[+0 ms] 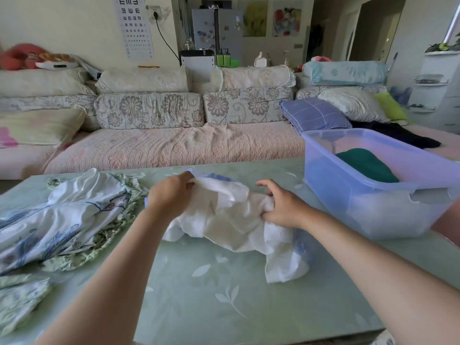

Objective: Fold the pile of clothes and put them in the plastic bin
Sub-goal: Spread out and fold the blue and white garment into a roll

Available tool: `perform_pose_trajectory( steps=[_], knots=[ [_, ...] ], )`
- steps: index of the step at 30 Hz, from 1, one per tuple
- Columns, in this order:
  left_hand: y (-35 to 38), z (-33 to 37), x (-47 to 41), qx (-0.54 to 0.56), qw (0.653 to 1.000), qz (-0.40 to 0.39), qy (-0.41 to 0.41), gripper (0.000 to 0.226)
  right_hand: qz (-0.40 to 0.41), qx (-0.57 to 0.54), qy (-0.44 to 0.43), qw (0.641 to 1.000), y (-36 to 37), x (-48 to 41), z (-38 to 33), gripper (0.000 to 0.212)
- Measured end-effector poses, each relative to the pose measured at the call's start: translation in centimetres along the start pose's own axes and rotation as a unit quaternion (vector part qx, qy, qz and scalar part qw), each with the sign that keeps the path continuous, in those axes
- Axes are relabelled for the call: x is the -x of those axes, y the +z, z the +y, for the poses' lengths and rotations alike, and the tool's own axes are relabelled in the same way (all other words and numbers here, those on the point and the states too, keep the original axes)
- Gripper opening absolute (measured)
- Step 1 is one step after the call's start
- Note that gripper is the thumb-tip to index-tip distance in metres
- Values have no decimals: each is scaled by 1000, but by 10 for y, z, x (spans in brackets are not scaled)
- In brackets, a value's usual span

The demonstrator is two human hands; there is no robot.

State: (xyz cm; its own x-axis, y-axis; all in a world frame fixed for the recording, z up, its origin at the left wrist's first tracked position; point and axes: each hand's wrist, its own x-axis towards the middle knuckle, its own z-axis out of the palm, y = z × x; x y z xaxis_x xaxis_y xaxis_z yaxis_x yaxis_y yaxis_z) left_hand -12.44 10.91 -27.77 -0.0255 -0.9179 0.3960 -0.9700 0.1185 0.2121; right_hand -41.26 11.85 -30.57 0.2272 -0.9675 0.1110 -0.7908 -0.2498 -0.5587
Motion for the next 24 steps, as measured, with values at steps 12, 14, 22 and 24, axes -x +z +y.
perform_pose_trajectory(
  steps=[12,14,22,24],
  knots=[
    [31,31,29,97,967,-220,83,23,-29,124,-124,984,35,2,-23,35],
    [34,28,31,40,945,-310,92,39,-130,191,-97,968,42,5,-14,78],
    [60,6,40,25,976,-184,117,83,-75,273,-121,951,46,-3,6,50],
    [59,6,34,67,982,-127,122,63,-61,216,-103,969,44,-6,11,38]
  ],
)
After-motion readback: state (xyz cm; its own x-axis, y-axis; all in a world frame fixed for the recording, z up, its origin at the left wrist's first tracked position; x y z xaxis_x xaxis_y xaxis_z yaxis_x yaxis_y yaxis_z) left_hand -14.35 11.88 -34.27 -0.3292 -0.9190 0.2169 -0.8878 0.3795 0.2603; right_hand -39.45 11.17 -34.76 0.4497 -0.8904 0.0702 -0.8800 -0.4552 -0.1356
